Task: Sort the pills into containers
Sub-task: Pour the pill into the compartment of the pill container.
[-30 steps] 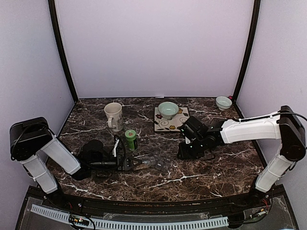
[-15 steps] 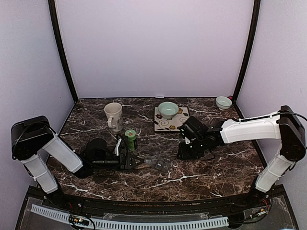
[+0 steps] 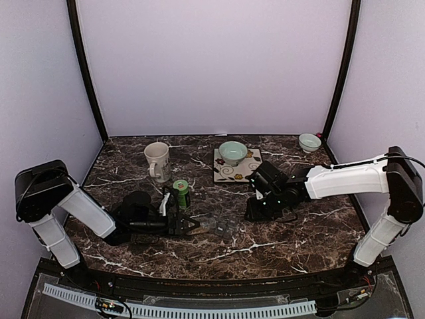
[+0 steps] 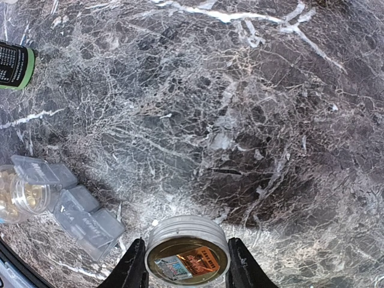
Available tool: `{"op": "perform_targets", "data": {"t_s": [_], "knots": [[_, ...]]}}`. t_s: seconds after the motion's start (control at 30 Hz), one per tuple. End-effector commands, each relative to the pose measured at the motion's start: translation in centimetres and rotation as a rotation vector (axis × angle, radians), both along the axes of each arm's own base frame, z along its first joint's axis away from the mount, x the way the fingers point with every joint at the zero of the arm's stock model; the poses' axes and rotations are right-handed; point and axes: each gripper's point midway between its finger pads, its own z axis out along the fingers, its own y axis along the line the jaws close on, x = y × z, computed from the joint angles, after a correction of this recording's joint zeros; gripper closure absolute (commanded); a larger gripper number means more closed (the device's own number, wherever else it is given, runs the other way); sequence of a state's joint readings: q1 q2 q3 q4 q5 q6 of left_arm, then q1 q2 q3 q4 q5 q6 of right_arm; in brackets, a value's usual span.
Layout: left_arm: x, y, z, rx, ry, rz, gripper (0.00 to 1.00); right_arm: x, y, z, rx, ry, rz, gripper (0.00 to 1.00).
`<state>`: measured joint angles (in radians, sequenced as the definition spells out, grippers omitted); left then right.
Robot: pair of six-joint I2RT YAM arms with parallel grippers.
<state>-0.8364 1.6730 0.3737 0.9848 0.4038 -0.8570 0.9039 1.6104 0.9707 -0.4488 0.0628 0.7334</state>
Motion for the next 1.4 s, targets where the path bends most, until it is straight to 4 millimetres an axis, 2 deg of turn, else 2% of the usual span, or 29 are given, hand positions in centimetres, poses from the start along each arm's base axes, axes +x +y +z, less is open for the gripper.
{"op": "perform_targets", "data": {"t_s": [0.0,0.33,0.77,1.17,1.2,1.37], "knots": [[0.1,-0.5,1.8,-0.025,-0.051,-0.014,1.00,0.6,0.6,0.3,0.019,-0.013,0.008,0.83],[0.1,-0.6,2.6,-0.040,-0.067,-0.022,1.00,0.6,0.8,0.4,0.023,-0.012,0.010,0.83],[-0.9,-0.3,3.1,-0.099,-0.069,-0.046,1.00,0.5,0.7,0.6,0.024,-0.016,0.007,0.84],[-2.4,0.1,5.0,-0.167,-0.083,-0.087,1.00,0.4,1.2,1.2,0.044,-0.031,0.012,0.84],[-2.5,0.2,5.2,-0.172,-0.084,-0.088,1.00,0.4,1.3,2.3,0.070,-0.052,0.014,0.84],[-3.3,0.6,6.7,-0.210,-0.092,-0.106,1.00,0.0,1.8,3.9,0.106,-0.089,0.036,0.84]]}}
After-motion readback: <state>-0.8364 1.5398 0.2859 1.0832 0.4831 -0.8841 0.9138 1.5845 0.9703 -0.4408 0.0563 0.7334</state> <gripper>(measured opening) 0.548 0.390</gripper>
